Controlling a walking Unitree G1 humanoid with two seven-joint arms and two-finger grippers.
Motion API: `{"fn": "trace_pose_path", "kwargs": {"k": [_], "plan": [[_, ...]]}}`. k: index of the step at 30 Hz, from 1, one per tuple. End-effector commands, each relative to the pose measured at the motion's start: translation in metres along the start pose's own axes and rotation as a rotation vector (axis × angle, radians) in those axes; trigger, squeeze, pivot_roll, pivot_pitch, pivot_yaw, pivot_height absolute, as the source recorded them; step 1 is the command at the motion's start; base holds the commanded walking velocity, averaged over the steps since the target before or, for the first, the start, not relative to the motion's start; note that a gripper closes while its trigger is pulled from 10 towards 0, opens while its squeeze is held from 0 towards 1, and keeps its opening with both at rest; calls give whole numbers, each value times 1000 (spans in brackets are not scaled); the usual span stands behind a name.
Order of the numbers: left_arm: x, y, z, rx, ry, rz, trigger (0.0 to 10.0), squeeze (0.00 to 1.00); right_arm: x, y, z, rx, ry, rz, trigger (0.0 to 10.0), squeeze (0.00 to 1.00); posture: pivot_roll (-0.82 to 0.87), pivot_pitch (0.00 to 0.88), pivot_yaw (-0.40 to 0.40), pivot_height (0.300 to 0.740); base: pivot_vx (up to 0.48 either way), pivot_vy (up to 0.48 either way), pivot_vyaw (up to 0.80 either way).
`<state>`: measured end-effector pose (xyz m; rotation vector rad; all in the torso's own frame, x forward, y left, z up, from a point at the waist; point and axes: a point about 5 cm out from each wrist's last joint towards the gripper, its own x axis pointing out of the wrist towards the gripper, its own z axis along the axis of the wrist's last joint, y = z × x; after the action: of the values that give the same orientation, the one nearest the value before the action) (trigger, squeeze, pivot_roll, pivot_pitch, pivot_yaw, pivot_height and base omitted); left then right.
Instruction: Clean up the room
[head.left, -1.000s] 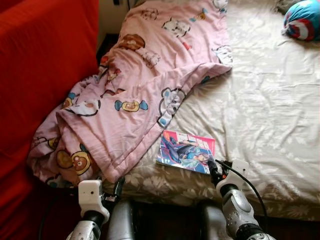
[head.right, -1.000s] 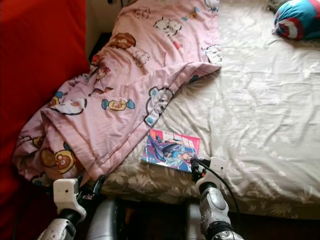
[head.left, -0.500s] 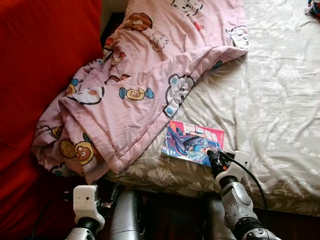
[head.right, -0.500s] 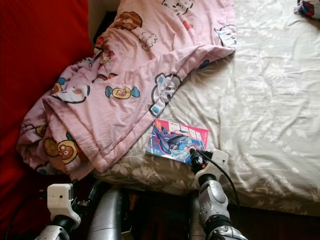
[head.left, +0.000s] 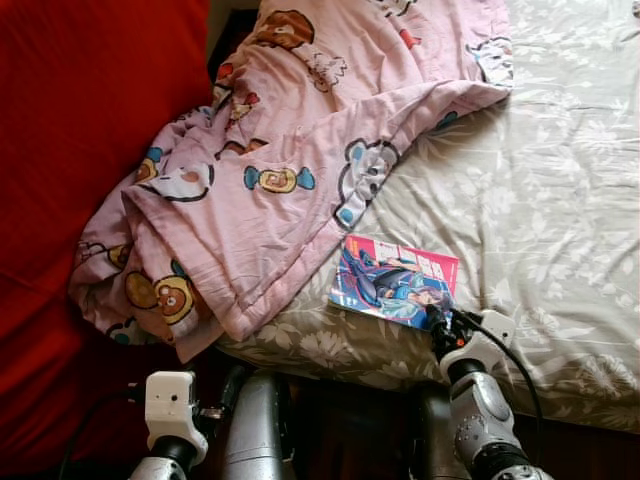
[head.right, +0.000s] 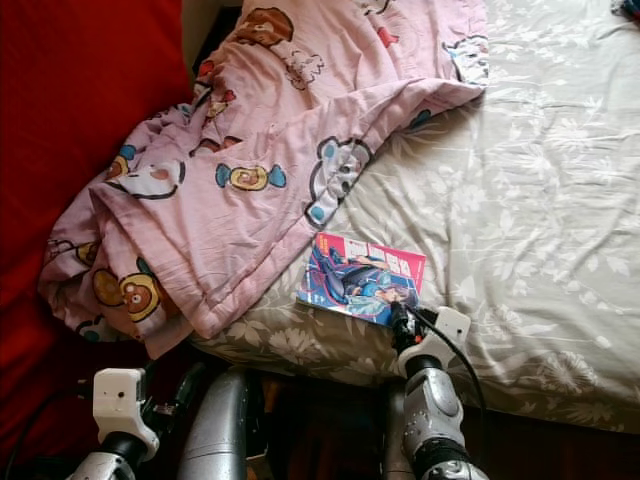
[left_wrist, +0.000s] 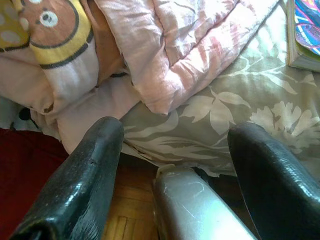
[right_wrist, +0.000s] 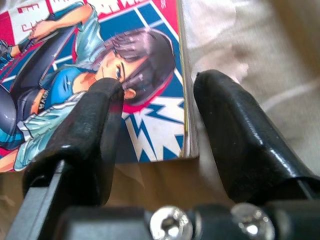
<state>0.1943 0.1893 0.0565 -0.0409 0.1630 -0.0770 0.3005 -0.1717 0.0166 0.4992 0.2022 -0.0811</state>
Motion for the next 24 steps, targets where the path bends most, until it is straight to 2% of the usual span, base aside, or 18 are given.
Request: {"fn": "trace_pose_path", "kwargs": {"k": [1, 6, 10, 13, 16, 18, 24], "plan": [[-8, 5, -7, 23, 49, 12, 10000, 0, -10, -6, -16, 32, 44, -32, 10000, 0, 109, 351, 124, 606, 0, 0, 0], [-9, 6, -6, 30, 51, 10, 10000, 0, -13, -9, -22, 83, 75, -47, 10000, 0, 112, 352, 126, 606, 0, 0, 0], [-9, 5, -3, 40, 51, 2, 10000, 0, -18, -9, -36, 263, 142, -23, 10000, 0, 123, 357, 132, 606, 0, 0, 0], [-10, 4, -3, 47, 53, -4, 10000, 0, -22, -12, -43, 322, 170, -35, 10000, 0, 131, 360, 134, 606, 0, 0, 0], [-12, 4, -3, 53, 56, -8, 10000, 0, -25, -15, -47, 336, 192, -48, 10000, 0, 132, 360, 135, 606, 0, 0, 0], [-13, 4, -3, 54, 59, -7, 10000, 0, -32, -23, -53, 420, 218, -83, 10000, 0, 139, 360, 135, 606, 0, 0, 0], [-14, 4, -2, 59, 61, -5, 10000, 0, -34, -18, -60, 448, 281, -24, 10000, 0, 148, 361, 138, 606, 0, 0, 0]]}}
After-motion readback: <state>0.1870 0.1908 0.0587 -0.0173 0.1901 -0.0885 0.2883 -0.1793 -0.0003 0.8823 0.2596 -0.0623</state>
